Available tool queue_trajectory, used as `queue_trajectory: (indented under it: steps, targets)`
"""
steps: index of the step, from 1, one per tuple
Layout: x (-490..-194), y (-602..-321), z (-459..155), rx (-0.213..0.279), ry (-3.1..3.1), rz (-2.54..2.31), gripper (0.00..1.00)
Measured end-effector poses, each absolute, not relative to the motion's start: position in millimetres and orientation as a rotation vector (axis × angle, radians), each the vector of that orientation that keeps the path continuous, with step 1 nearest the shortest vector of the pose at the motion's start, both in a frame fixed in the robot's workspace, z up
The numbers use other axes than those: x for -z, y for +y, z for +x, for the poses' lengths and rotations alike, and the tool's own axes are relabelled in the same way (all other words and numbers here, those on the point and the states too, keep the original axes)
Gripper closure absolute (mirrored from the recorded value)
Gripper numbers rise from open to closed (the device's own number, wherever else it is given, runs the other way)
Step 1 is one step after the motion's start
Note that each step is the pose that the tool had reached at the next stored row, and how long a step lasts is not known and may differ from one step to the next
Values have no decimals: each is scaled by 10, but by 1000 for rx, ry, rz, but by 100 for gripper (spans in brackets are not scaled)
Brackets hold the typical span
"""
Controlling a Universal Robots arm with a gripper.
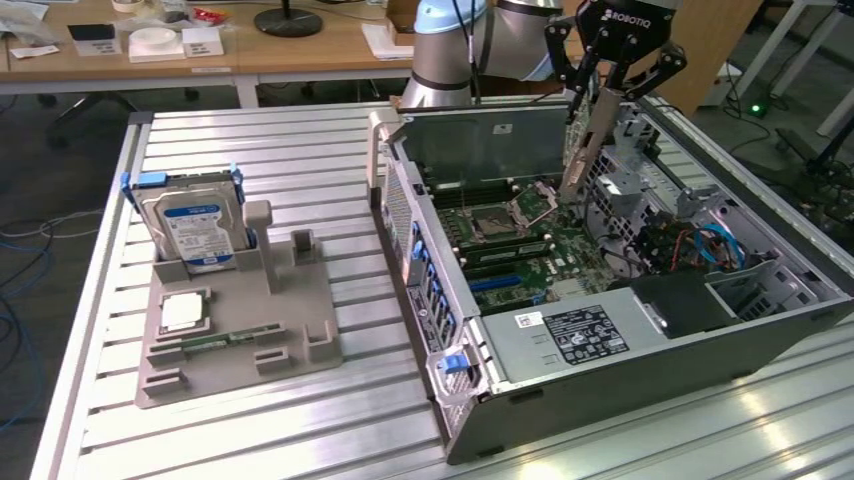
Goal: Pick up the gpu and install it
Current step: 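Insert the gpu into the slot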
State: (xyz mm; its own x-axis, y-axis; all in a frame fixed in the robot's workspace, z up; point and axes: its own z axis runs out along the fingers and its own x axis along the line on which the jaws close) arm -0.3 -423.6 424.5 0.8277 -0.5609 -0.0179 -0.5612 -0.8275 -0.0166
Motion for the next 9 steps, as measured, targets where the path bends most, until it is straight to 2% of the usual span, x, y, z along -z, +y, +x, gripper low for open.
queue_trajectory:
  steps: [9]
  targets:
    - [-4245,-4235,-3,-19,916,-2983,72]
